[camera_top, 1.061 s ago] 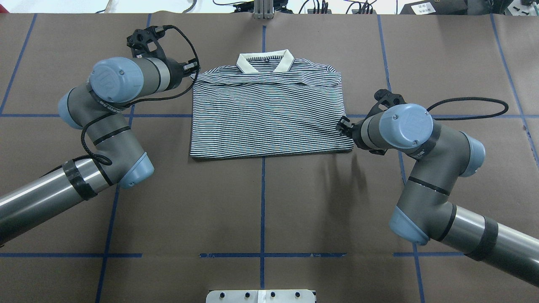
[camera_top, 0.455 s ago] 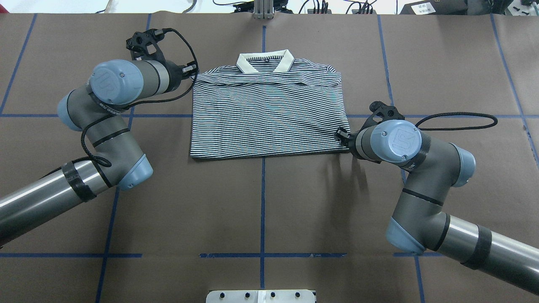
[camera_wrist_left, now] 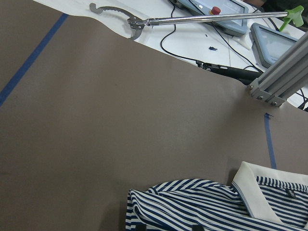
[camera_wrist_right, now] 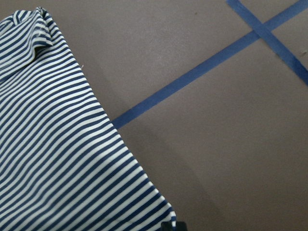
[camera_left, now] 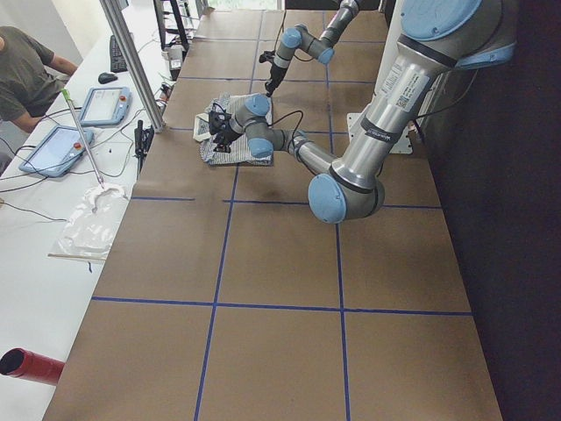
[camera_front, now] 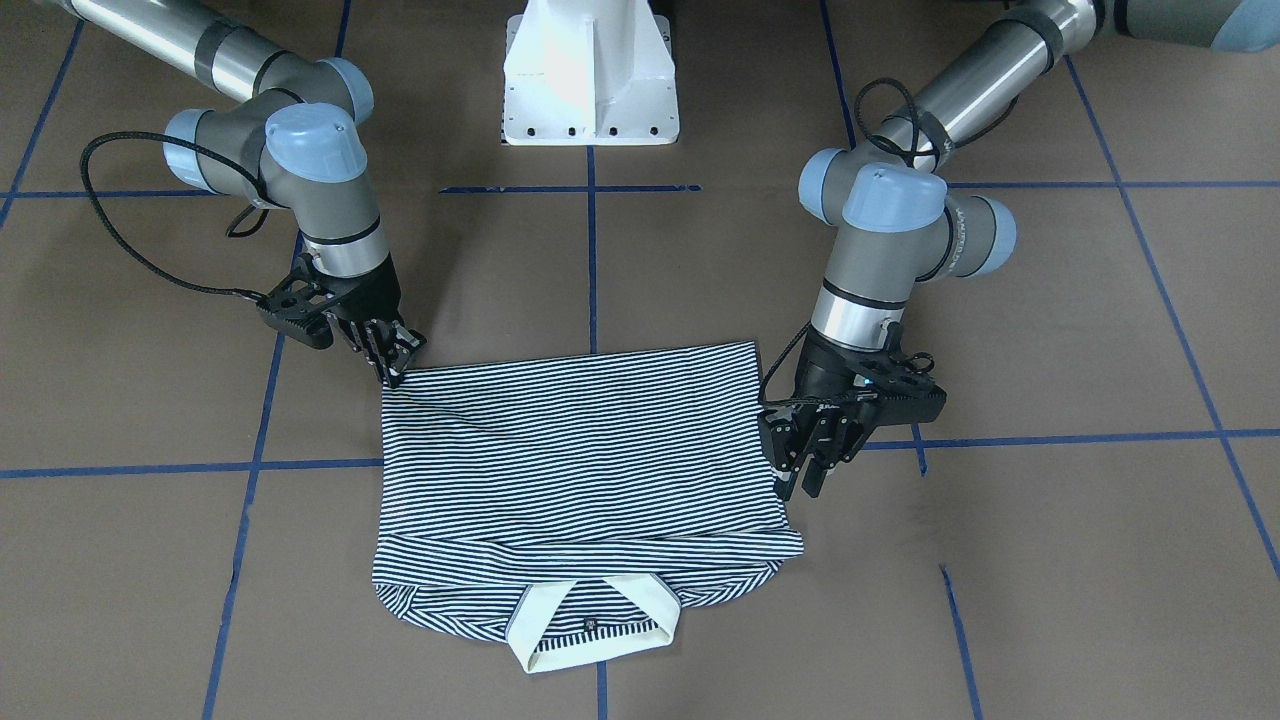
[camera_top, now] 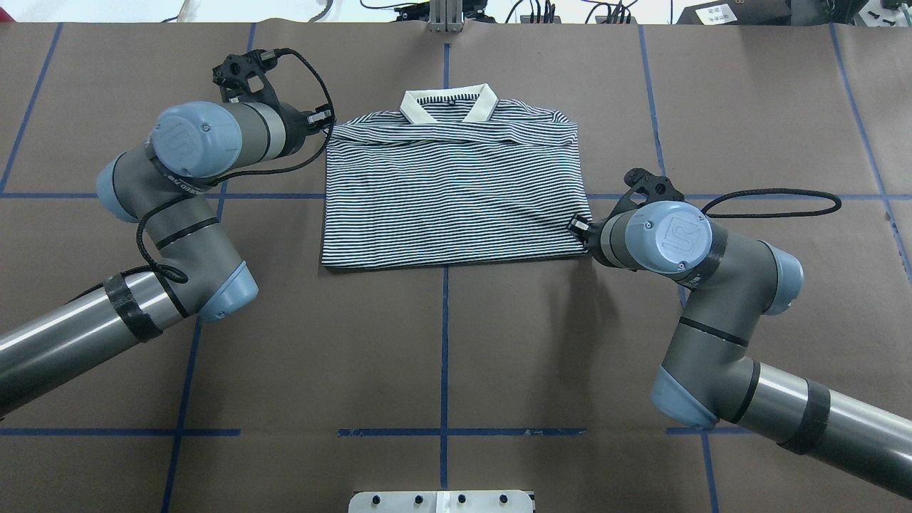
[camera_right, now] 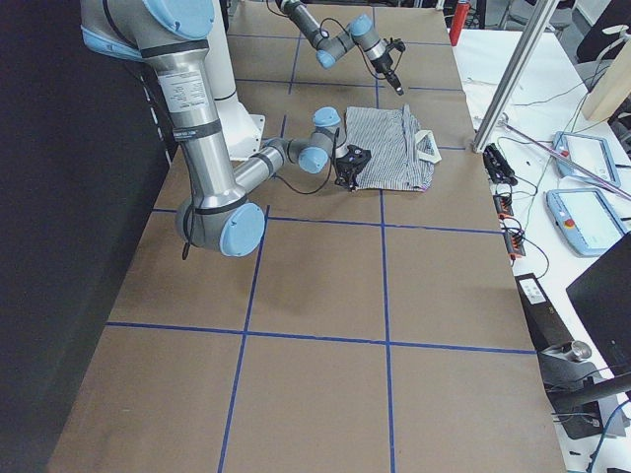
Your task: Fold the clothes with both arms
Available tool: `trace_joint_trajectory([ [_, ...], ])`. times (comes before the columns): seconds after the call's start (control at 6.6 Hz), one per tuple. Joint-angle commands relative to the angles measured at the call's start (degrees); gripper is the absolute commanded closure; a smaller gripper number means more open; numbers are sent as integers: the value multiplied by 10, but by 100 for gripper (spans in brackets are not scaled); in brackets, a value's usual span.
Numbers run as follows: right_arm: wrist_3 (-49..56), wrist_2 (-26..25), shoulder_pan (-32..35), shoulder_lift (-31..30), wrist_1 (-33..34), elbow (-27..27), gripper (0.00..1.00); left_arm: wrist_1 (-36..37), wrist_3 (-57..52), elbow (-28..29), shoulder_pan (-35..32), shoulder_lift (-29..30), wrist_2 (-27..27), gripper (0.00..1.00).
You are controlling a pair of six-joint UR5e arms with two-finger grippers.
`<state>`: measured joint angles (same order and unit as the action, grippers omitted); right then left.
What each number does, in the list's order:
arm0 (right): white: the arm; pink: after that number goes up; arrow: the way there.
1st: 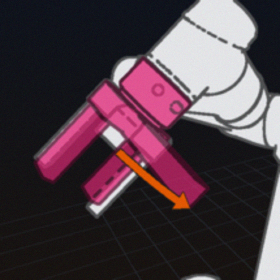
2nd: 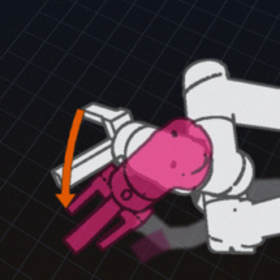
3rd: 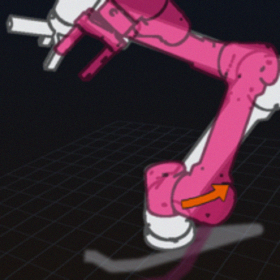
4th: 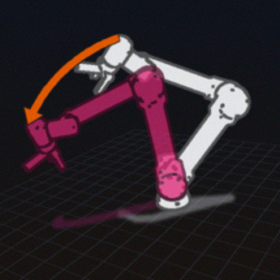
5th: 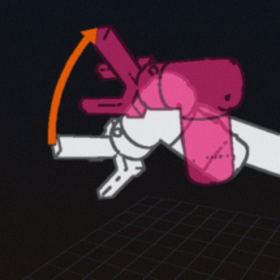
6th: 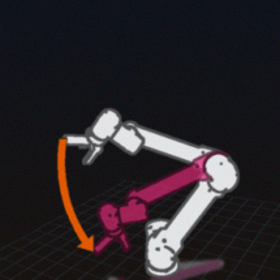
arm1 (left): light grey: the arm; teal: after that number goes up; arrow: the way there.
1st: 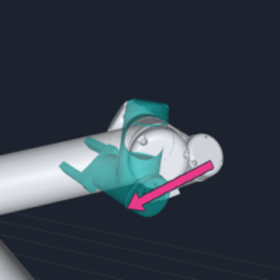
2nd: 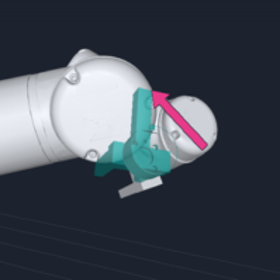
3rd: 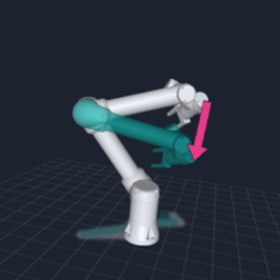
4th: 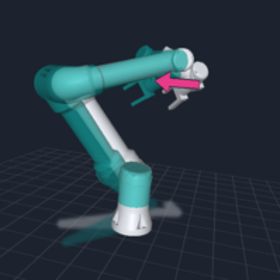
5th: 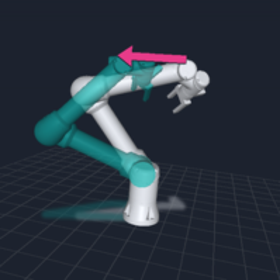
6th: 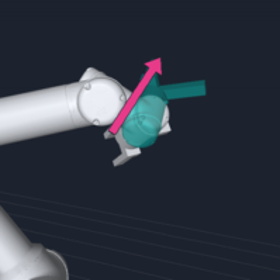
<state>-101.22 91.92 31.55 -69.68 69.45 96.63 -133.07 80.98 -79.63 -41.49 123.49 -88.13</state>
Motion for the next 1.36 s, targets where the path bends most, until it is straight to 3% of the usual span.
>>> trace_joint_trajectory([
  [0.0, 2, 1, 2, -1, 0, 20, 100, 0, 1, 0, 1, 0, 1, 57],
  [0.15, -6, 5, -11, -49, 8, 101, 100, 0, 1, 0, 1, 1, 0, 57],
  [0.3, -7, 8, -71, -171, 8, 232, 100, -2, 1, -1, 1, 1, 0, 58],
  [0.45, -56, 29, -139, -255, 8, 335, 100, -3, 2, -2, 1, 2, -1, 58],
  [0.61, -146, 77, -197, -262, 9, 366, 100, -4, 3, -10, 3, 2, -1, 58],
  [0.76, -158, 104, -251, -262, 9, 380, 100, -1, 3, -30, 7, 1, -3, 58],
  [0.91, -159, 105, -275, -266, 8, 380, 1, 0, 11, -52, 22, -3, -4, 58],
  [1.06, -159, 105, -272, -273, 8, 381, 0, 0, 56, -81, 52, -22, -5, 58],
  [1.21, -158, 105, -225, -274, 9, 383, 0, 0, 105, -126, 89, -49, -10, 58],
])
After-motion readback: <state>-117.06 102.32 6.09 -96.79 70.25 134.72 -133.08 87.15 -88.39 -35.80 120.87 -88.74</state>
